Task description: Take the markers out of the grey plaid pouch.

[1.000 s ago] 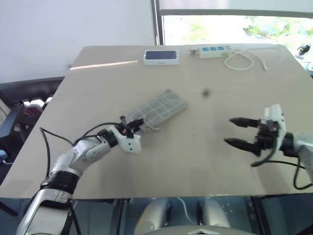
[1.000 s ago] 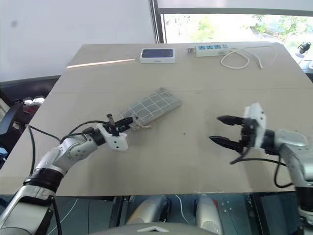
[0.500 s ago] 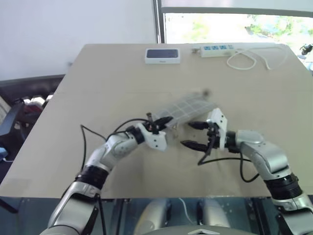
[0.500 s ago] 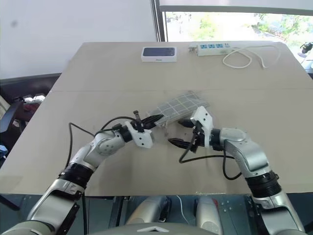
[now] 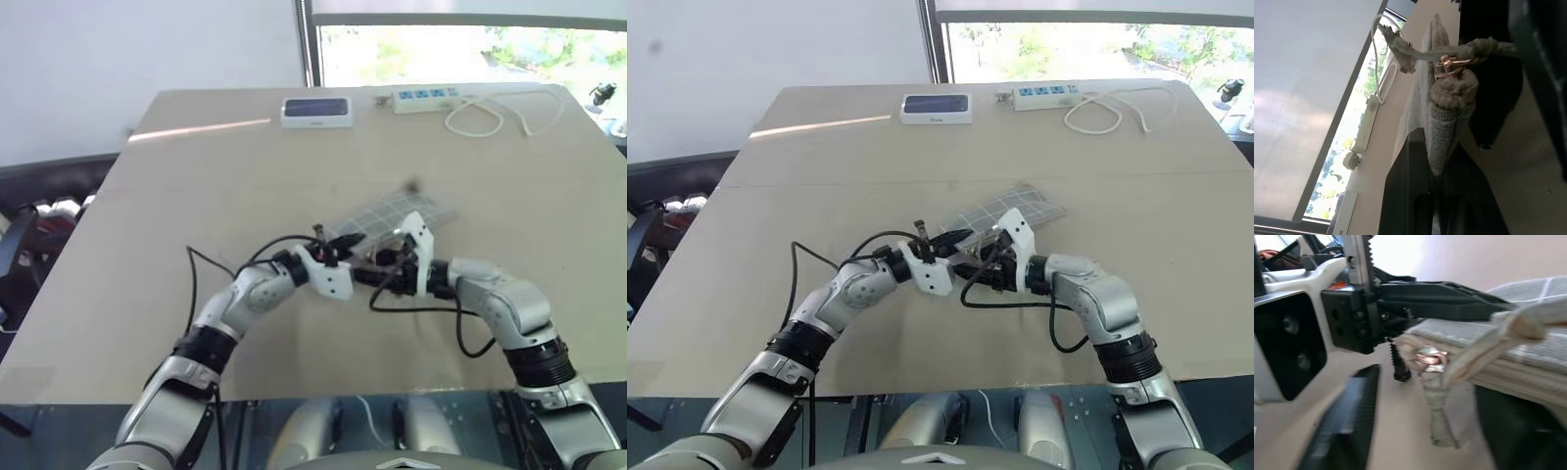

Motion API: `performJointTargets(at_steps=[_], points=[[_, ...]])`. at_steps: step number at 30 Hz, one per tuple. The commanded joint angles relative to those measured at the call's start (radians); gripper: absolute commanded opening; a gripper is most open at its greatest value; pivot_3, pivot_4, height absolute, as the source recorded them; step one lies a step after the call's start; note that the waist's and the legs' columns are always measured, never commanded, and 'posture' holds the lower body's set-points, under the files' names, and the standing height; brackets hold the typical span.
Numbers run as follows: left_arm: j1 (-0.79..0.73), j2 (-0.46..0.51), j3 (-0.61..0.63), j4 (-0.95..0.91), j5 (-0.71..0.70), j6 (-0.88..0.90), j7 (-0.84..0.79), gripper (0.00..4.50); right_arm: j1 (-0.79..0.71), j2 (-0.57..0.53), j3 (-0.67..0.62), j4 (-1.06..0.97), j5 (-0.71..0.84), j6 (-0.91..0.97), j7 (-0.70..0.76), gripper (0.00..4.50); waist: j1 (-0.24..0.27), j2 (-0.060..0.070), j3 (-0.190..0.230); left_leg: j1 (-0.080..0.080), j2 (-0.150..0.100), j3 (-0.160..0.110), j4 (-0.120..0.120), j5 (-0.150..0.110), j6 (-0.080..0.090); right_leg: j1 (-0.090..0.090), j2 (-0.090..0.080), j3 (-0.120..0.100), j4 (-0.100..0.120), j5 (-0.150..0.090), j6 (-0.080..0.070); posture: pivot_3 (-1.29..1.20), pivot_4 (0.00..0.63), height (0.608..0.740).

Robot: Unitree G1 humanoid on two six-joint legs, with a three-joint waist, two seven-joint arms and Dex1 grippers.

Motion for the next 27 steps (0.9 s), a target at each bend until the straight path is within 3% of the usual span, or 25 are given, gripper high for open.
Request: performJointTargets(at_steps=[1,3,4,12,17,24,27], points=[[-0.018,-0.002,-0.003,0.011,-0.018,-0.001,0.013,0.00,0.018,-0.008,-0.008,-0.054,0.024,0.005,0.010,1.08,0.000,0.000,0.000,0.000,0.000,0.000,0.000,0.000,0.000,0.000,0.000,0.000,0.000,0.000,0.000,0.00,0.150,0.740],[-0.022,-0.006,-0.004,0.019,-0.023,-0.003,0.013,0.00,0.030,-0.017,-0.008,-0.064,0.024,0.008,0.009,0.14,0.000,0.000,0.000,0.000,0.000,0.000,0.000,0.000,0.000,0.000,0.000,0.000,0.000,0.000,0.000,0.00,0.150,0.740],[-0.025,-0.009,-0.005,0.023,-0.023,-0.004,0.014,0.00,0.037,-0.024,-0.007,-0.069,0.022,0.007,0.010,0.06,0.000,0.000,0.000,0.000,0.000,0.000,0.000,0.000,0.000,0.000,0.000,0.000,0.000,0.000,0.000,0.00,0.150,0.740],[-0.027,-0.004,-0.004,0.028,-0.033,-0.009,0.013,0.00,0.070,-0.106,-0.090,-0.052,-0.003,-0.019,-0.027,0.06,0.002,0.000,0.000,0.000,0.000,0.000,0.000,0.000,0.000,0.000,0.000,0.000,0.000,0.000,0.000,0.00,0.150,0.740],[0.000,0.018,0.010,0.002,-0.062,-0.010,0.006,0.00,0.069,-0.227,-0.277,0.066,-0.022,-0.075,-0.066,0.06,0.004,-0.001,0.000,0.000,-0.001,0.000,0.000,0.000,0.000,0.000,0.000,0.000,0.000,0.000,0.000,0.00,0.150,0.740],[0.027,0.010,0.011,-0.054,-0.168,0.016,-0.049,0.00,0.020,-0.331,-0.438,0.278,-0.058,-0.142,-0.157,0.06,-0.006,-0.001,0.000,-0.004,0.000,0.002,0.000,0.000,0.000,-0.003,0.000,0.001,0.001,0.000,0.000,0.00,0.150,0.740],[0.038,0.000,0.010,-0.077,-0.217,0.036,-0.083,0.00,0.020,-0.366,-0.479,0.297,-0.019,-0.116,-0.130,0.06,-0.007,-0.001,0.000,-0.004,0.000,0.002,0.001,0.000,0.000,-0.003,0.000,0.002,0.001,0.000,0.000,0.00,0.150,0.740]])
